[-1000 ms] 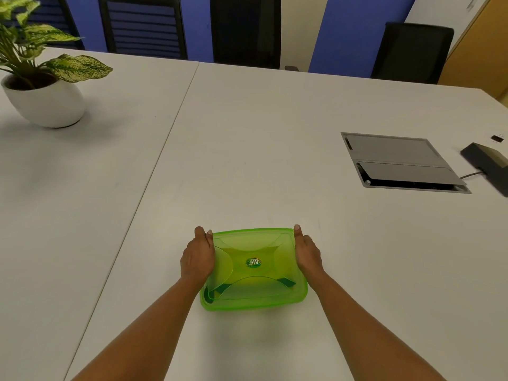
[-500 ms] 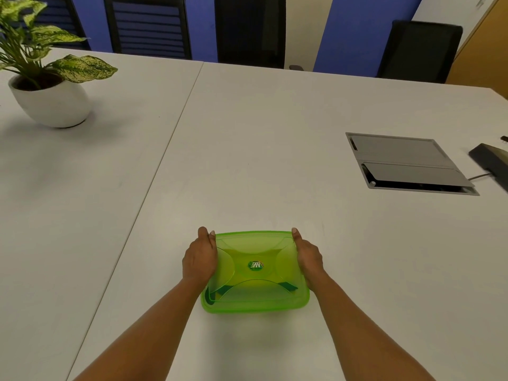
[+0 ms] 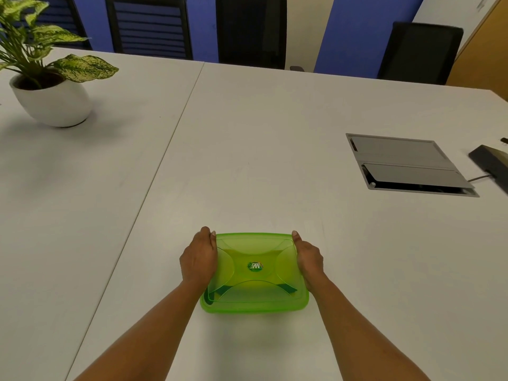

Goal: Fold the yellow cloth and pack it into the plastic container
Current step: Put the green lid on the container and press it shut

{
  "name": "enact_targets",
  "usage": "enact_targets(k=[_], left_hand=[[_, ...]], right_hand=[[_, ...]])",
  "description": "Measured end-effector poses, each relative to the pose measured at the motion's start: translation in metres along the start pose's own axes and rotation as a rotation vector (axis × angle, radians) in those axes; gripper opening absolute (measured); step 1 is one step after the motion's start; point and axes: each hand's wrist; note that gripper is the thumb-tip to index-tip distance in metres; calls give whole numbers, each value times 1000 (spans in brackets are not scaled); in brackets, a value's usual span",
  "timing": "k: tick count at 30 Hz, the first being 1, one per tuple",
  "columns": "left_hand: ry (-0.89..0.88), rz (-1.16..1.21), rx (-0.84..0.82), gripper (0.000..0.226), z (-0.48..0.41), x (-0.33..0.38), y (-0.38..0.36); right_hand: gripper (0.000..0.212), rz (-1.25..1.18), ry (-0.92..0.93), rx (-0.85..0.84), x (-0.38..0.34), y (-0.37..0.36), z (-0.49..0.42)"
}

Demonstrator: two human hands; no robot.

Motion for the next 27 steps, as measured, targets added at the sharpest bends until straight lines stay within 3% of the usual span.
enact_targets(k=[3,7,12,18,21,23,27], left_hand=[[-209,-73,91,20,3,4,3],[-496,-170,123,24,15,15,0],[-454,-252,-147,60,23,19,-16],[-474,-296,-184,65,17,17,-18],[-467,-277,-182,65,17,16,-20],[-462,-274,-186,65,16,16,-20],[-445,-271,-195,65,8,18,-19]], right_hand=[[58,5,20,6,1,0,1],[52,46,31,16,1,0,2],[58,71,30,59,0,-3,2],[47,171,94,200,-2,-7,11],[32,259,295,347,-5,-10,22],[21,440,498,409,-5,-14,33],[14,616,840,395,-1,-24,53]])
Point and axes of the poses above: each hand's wrist, its own z-axis away from the middle knuckle, its own y-axis out of the back of the hand, x = y × z, and after that the axes turned 1 degree about -z, right-handed
